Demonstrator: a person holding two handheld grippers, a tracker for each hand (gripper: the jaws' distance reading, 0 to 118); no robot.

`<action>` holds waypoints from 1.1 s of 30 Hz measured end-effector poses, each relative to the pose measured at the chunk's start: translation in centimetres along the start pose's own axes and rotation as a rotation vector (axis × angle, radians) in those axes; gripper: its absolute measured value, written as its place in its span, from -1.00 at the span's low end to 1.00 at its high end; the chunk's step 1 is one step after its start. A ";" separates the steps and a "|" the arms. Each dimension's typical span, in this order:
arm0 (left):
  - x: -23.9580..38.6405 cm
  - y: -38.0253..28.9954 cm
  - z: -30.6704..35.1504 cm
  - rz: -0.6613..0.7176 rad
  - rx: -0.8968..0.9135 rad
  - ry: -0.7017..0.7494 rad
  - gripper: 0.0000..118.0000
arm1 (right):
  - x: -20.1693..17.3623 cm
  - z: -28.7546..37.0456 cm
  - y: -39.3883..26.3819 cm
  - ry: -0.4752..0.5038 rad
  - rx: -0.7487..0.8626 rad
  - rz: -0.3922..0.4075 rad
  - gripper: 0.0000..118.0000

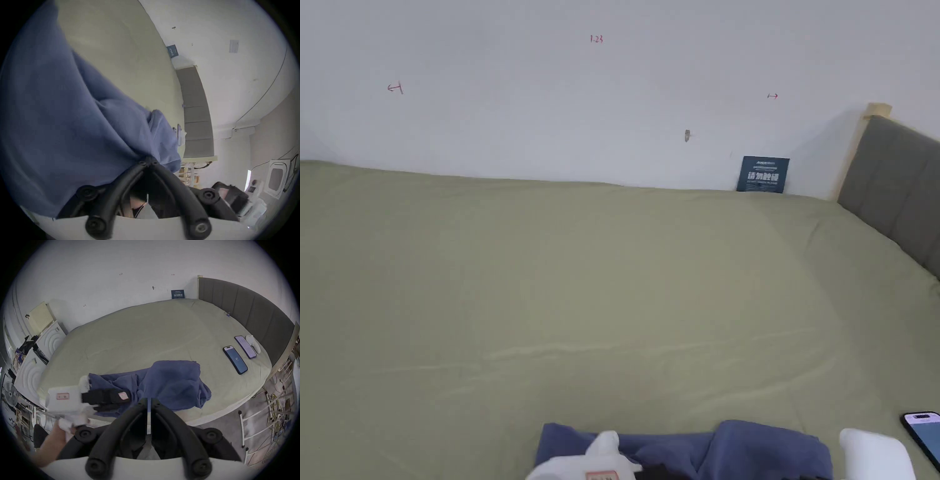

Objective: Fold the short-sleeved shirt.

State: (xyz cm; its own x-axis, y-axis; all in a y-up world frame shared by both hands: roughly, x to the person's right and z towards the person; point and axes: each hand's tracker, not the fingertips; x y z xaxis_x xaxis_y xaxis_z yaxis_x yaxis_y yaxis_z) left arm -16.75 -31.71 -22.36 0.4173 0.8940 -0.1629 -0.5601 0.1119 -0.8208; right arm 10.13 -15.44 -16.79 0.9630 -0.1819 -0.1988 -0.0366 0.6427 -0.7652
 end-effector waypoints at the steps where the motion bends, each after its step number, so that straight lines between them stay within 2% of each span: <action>1: -0.1 1.0 1.5 -0.019 0.013 -0.016 -1.00 | -0.1 0.1 0.1 0.001 0.001 0.004 -0.88; 6: -4.0 5.8 11.3 -0.096 0.119 0.035 -1.00 | -0.3 0.5 1.2 0.022 0.026 0.016 -0.88; 9: -7.4 7.0 14.9 -0.018 0.078 0.040 -0.46 | -0.5 0.5 1.6 0.033 0.031 0.020 -0.88; 12: -9.3 6.8 15.2 0.012 0.024 0.027 0.17 | -0.6 0.3 1.9 0.042 0.033 0.020 -0.88; 13: -9.5 6.6 14.6 0.015 0.008 0.019 0.32 | -0.7 0.2 1.9 0.045 0.033 0.020 -0.88; 14: -9.9 6.3 13.9 0.029 -0.005 0.001 0.34 | -0.7 0.1 2.0 0.044 0.029 0.019 -0.88; 20: -11.1 6.4 10.7 0.110 0.060 -0.138 0.32 | -0.8 -0.2 1.3 0.053 0.012 0.021 -0.88; 21: -11.1 6.3 10.5 0.106 0.067 -0.125 0.26 | -0.8 -0.4 1.2 0.051 0.003 0.018 -0.88; 22: -10.9 6.2 10.3 0.104 0.074 -0.101 -0.19 | -0.8 -0.5 1.0 0.050 -0.008 0.017 -0.88; 23: -10.8 6.1 9.8 0.088 0.072 0.013 -0.78 | -0.7 -0.6 0.8 0.051 -0.018 0.016 -0.88; 24: -11.3 5.9 9.8 0.072 0.078 0.057 -0.84 | -0.7 -0.6 0.7 0.054 -0.023 0.015 -0.88; 25: -11.8 5.5 10.0 0.122 0.097 -0.095 -0.84 | -0.7 -0.5 0.5 0.056 -0.028 0.015 -0.88; 26: -12.0 5.4 10.1 0.170 0.102 -0.109 -0.84 | -0.6 -0.4 0.4 0.057 -0.030 0.013 -0.88; 33: -10.7 6.2 12.8 0.045 0.079 0.017 -0.86 | -0.4 -0.6 0.3 0.054 -0.037 0.001 -0.88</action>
State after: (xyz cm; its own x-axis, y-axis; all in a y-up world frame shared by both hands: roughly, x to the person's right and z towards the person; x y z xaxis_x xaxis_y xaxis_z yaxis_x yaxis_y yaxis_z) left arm -33.81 -35.02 -18.72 0.4020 0.8915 -0.2089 -0.6333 0.1060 -0.7666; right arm 9.57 -15.64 -17.34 0.9473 -0.2215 -0.2313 -0.0483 0.6152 -0.7869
